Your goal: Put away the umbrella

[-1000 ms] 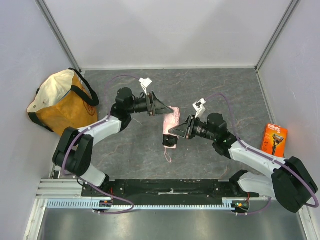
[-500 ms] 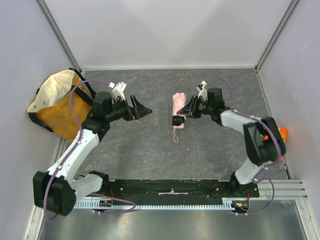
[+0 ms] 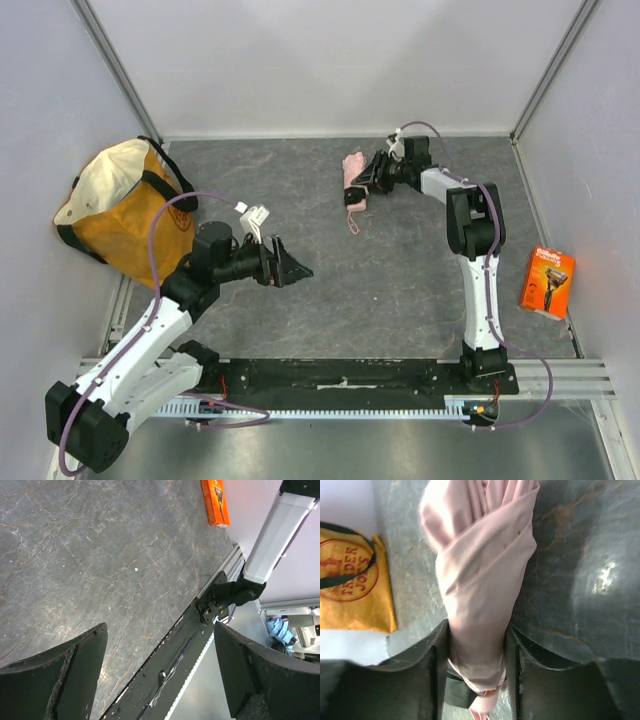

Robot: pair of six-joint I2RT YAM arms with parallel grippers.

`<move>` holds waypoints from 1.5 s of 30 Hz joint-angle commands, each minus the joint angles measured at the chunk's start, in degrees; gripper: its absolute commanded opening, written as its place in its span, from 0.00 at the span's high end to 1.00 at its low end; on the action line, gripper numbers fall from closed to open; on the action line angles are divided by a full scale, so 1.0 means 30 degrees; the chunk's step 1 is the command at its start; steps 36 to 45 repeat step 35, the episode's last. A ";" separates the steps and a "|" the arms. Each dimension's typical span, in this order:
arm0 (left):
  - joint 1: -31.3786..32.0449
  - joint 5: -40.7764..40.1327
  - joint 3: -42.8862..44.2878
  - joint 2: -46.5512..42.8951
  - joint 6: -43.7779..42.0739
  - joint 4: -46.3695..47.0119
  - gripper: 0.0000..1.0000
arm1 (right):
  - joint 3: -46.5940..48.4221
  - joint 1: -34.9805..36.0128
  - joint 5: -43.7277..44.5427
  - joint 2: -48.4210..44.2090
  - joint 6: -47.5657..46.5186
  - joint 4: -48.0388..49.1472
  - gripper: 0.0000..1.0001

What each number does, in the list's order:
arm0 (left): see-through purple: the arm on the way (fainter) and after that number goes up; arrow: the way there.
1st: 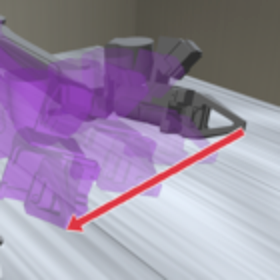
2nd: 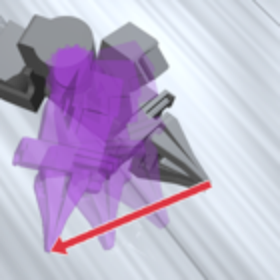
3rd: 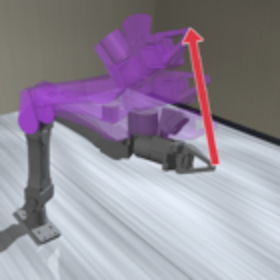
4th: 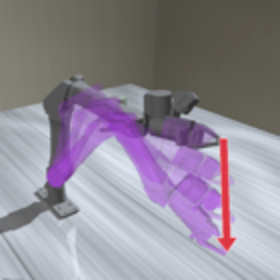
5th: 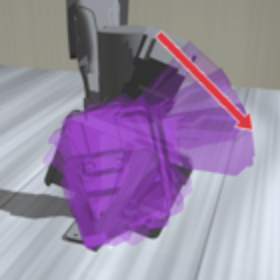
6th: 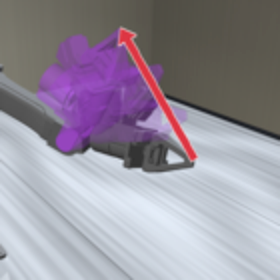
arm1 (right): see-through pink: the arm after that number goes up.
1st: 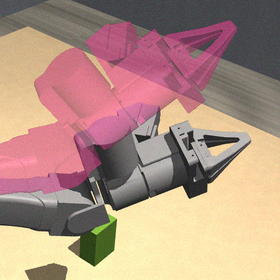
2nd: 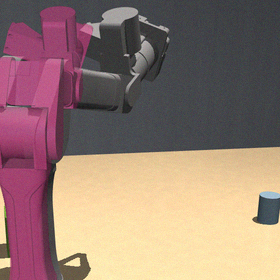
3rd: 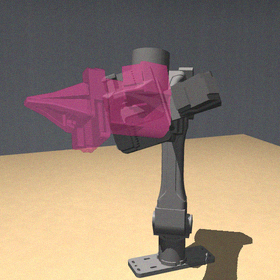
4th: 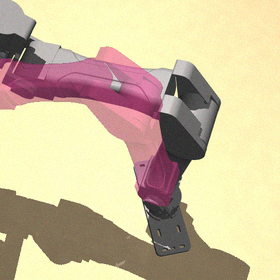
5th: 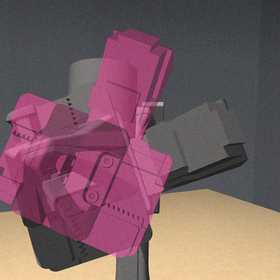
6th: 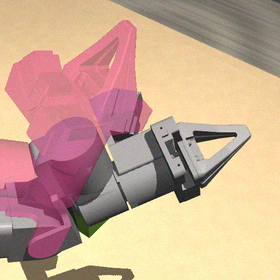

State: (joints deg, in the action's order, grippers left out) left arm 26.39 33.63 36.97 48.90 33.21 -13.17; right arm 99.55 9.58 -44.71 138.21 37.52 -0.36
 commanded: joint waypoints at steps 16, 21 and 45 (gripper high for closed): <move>0.0197 -0.3034 0.4228 -0.2910 -0.3133 -0.4430 0.08 | -0.4720 0.2803 1.6479 -1.4118 -0.7410 -1.0989 0.02; 0.0197 -0.3649 0.4113 -0.4960 -0.2399 -0.3230 0.07 | -1.1813 0.5240 1.7541 -2.3521 -0.6208 -0.9666 0.02; 0.0168 -0.7602 0.3789 -0.9914 -0.2780 -0.1116 0.04 | -1.3320 0.5331 1.8359 -3.9093 -0.7348 -1.3298 0.02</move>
